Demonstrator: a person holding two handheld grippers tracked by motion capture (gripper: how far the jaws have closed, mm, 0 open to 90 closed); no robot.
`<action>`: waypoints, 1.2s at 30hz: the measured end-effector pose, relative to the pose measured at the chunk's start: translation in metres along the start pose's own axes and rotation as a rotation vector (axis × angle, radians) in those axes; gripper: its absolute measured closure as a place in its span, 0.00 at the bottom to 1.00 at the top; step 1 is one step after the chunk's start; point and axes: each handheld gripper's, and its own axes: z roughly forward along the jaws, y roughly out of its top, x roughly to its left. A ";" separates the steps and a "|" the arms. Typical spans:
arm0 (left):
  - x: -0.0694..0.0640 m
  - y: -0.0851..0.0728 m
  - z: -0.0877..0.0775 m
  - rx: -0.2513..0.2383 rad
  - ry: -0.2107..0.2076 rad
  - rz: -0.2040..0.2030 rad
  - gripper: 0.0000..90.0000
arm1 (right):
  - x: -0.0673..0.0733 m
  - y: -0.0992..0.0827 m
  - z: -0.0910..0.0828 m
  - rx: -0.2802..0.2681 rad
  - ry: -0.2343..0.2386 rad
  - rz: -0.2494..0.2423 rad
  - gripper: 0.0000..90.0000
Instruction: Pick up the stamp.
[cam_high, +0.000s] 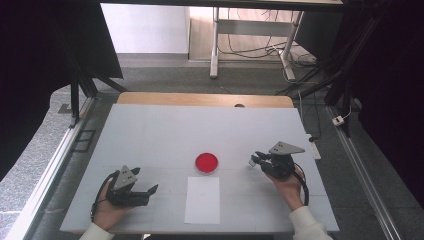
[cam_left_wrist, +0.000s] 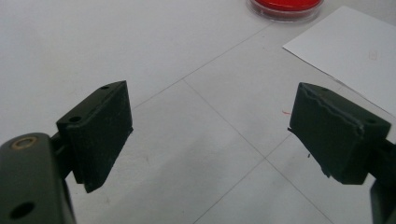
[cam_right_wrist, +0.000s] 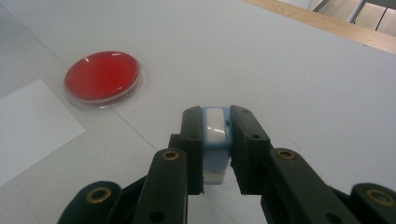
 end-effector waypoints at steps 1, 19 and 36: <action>0.000 0.000 0.000 0.000 0.000 0.000 0.15 | 0.000 0.001 -0.001 -0.004 0.006 0.004 0.84; 0.001 0.002 0.003 -0.012 0.001 -0.012 0.15 | 0.007 0.014 -0.013 -0.087 0.038 0.009 0.84; 0.001 0.003 0.002 -0.019 0.003 -0.010 0.15 | 0.015 0.022 -0.020 -0.140 0.082 0.031 0.83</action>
